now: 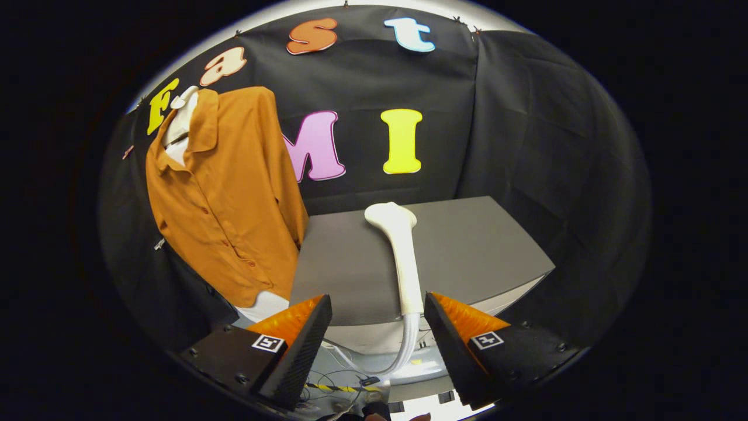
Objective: Iron the clothes twice with a garment steamer, once on the left side and once on the right side.
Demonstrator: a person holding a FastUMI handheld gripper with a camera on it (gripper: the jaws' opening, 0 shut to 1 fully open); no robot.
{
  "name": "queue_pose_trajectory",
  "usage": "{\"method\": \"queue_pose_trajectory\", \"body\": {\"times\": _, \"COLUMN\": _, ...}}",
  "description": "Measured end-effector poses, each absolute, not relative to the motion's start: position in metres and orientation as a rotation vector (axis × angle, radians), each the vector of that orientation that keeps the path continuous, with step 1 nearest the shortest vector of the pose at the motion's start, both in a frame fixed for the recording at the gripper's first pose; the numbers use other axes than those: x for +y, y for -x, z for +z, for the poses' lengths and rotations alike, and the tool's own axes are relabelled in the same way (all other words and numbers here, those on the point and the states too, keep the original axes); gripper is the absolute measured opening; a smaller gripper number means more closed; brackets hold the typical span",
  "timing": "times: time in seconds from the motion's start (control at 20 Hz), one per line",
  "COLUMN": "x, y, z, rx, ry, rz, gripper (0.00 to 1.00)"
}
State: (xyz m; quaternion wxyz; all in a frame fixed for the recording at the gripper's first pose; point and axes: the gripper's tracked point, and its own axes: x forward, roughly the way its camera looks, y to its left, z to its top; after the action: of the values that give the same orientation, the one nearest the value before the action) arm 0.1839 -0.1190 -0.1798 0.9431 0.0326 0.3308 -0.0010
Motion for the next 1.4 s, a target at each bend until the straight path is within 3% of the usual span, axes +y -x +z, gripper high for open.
{"method": "queue_pose_trajectory", "body": {"times": 0.3, "x": -0.148, "y": -0.226, "z": -0.247, "rx": 0.811, "ry": -0.062, "rz": -0.028, "gripper": 0.99}}
{"method": "queue_pose_trajectory", "body": {"times": 0.4, "x": -0.152, "y": -0.228, "z": -0.260, "rx": 0.849, "ry": -0.066, "rz": -0.017, "gripper": 0.91}}
{"method": "queue_pose_trajectory", "body": {"times": 0.5, "x": -0.151, "y": -0.234, "z": -0.275, "rx": 0.881, "ry": -0.067, "rz": 0.007, "gripper": 0.79}}
{"method": "queue_pose_trajectory", "body": {"times": 0.65, "x": -0.153, "y": -0.241, "z": -0.281, "rx": 0.861, "ry": -0.030, "rz": 0.018, "gripper": 0.44}}
{"method": "queue_pose_trajectory", "body": {"times": 0.85, "x": -0.151, "y": -0.243, "z": -0.278, "rx": 0.745, "ry": -0.021, "rz": 0.083, "gripper": 0.24}}
{"method": "queue_pose_trajectory", "body": {"times": 1.1, "x": -0.157, "y": -0.240, "z": -0.259, "rx": 0.620, "ry": -0.061, "rz": 0.033, "gripper": 0.24}}
{"method": "queue_pose_trajectory", "body": {"times": 1.4, "x": -0.153, "y": -0.222, "z": -0.169, "rx": 0.373, "ry": -0.069, "rz": -0.009, "gripper": 0.24}}
